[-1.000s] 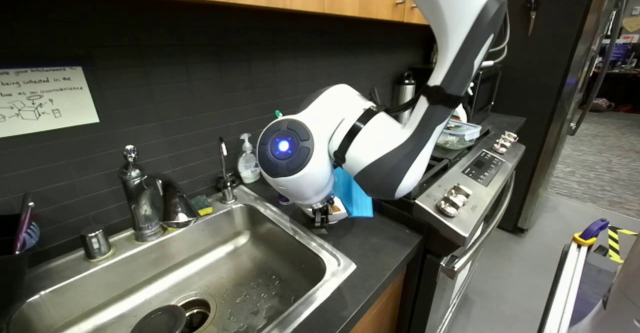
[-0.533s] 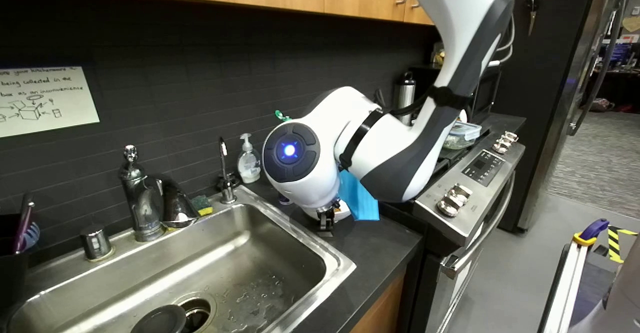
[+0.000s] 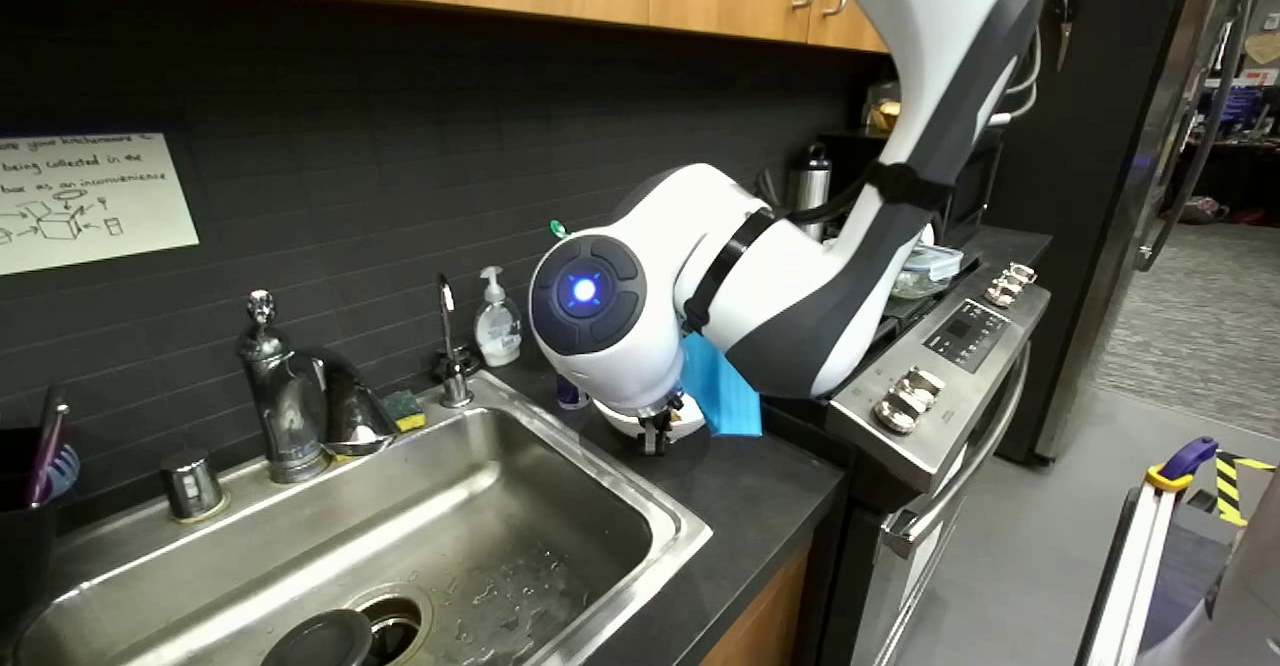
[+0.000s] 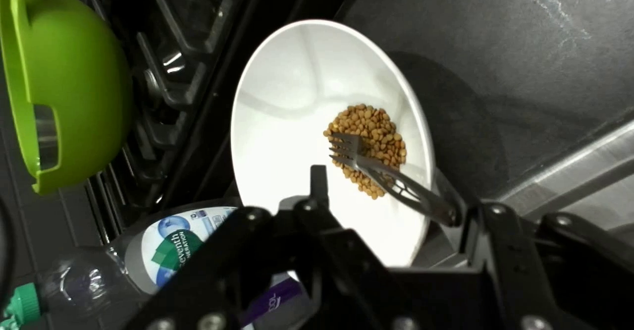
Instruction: Use the spoon to stir in the white bowl
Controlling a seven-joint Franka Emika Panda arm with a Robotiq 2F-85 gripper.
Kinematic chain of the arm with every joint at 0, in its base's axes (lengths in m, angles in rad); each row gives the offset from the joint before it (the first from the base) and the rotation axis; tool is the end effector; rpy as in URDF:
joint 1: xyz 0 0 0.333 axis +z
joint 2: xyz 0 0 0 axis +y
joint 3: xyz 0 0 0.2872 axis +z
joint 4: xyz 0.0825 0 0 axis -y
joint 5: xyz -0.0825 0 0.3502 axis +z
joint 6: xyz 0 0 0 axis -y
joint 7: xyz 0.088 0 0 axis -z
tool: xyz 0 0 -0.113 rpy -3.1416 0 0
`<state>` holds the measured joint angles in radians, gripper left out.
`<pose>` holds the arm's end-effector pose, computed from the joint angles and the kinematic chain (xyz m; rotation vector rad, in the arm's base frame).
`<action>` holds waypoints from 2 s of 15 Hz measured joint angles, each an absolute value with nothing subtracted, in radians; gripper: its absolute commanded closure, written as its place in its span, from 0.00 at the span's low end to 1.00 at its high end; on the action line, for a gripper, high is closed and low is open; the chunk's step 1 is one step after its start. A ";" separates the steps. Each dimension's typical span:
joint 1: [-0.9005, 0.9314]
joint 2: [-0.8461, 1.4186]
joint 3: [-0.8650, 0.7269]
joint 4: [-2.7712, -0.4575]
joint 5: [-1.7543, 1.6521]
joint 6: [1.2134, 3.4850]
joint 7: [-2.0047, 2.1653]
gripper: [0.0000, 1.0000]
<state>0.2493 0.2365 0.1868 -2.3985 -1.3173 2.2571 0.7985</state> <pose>0.4201 0.1657 0.2013 2.1858 0.8166 0.2679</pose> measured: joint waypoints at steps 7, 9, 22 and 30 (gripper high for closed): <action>0.249 0.229 0.188 -2.399 -1.316 2.257 0.800 1.00; 0.249 0.226 0.189 -2.399 -1.316 2.255 0.801 0.99; 0.198 0.145 0.181 -2.396 -1.023 2.261 0.766 0.99; 0.180 0.119 0.164 -2.368 -0.837 2.283 0.717 0.99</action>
<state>0.1803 0.1189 0.1635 -2.3682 -0.8375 2.2830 0.7171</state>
